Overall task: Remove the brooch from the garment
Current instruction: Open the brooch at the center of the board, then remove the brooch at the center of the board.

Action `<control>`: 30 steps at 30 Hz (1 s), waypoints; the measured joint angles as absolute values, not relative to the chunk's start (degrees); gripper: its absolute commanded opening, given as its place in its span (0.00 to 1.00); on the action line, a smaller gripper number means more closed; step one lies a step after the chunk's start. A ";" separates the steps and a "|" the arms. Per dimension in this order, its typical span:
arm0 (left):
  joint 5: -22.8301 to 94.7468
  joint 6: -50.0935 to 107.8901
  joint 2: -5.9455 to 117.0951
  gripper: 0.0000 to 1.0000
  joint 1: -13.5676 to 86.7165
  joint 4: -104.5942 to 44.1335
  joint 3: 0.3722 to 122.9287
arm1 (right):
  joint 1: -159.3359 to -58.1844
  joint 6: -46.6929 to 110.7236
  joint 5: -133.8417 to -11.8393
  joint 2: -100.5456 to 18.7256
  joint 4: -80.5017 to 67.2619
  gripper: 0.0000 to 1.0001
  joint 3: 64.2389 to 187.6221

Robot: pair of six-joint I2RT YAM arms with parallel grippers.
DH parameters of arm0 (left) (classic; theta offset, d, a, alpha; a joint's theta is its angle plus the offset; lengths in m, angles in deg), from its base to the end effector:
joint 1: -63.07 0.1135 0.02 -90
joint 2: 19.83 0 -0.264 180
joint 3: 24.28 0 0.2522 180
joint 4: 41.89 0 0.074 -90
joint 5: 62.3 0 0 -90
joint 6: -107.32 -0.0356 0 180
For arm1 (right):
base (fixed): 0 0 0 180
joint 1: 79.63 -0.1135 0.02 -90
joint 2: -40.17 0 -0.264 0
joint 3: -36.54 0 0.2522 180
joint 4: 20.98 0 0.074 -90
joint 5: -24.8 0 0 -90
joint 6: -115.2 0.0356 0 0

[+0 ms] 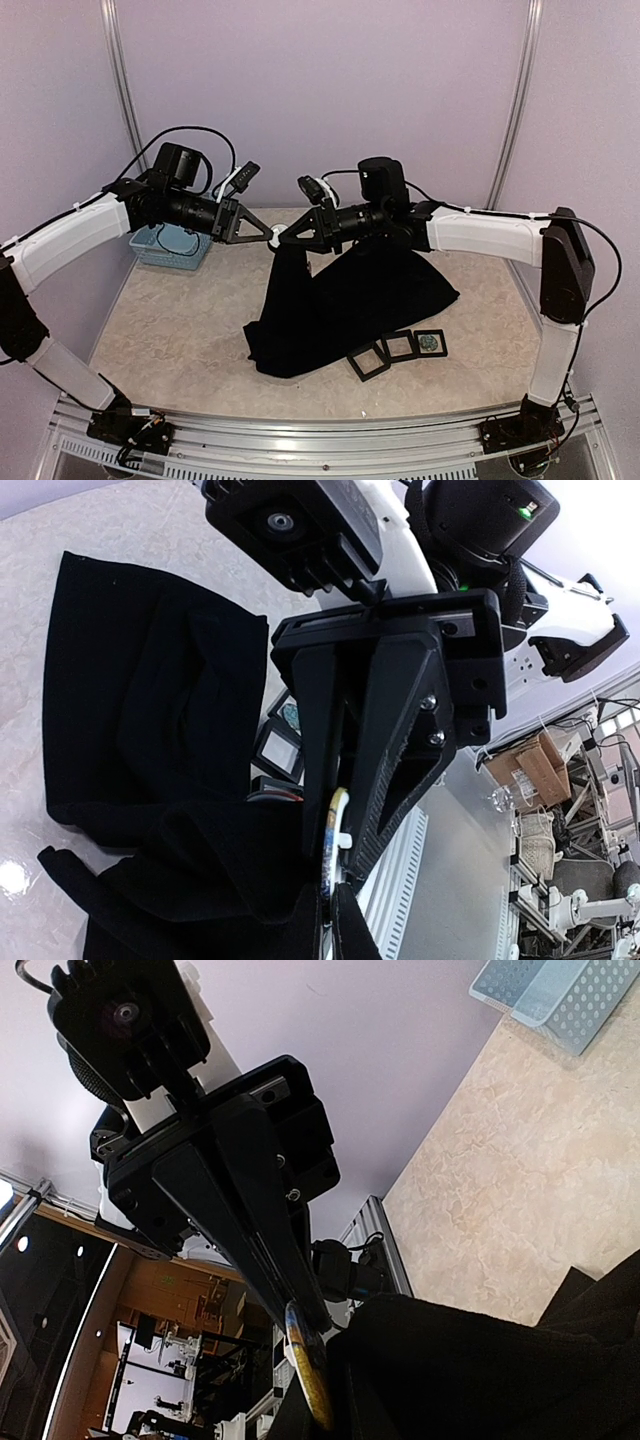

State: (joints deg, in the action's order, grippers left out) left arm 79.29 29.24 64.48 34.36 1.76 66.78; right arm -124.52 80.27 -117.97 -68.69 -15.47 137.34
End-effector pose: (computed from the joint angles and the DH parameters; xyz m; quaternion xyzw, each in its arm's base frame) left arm 0.2683 -0.1787 0.3481 0.3100 0.7684 -0.5048 0.2423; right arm 0.2973 0.3362 0.3055 -0.2114 0.7255 0.6489 0.0890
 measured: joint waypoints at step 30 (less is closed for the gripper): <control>78.44 29.31 67.76 0.00 34.36 1.50 68.40 | -123.27 68.20 -121.56 -72.97 -0.30 0.09 147.20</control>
State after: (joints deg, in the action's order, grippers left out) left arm 78.44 29.31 67.76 34.36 1.50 68.40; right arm -123.27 68.20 -121.56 -72.97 -0.30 147.20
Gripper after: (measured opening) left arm 0.025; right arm 0.084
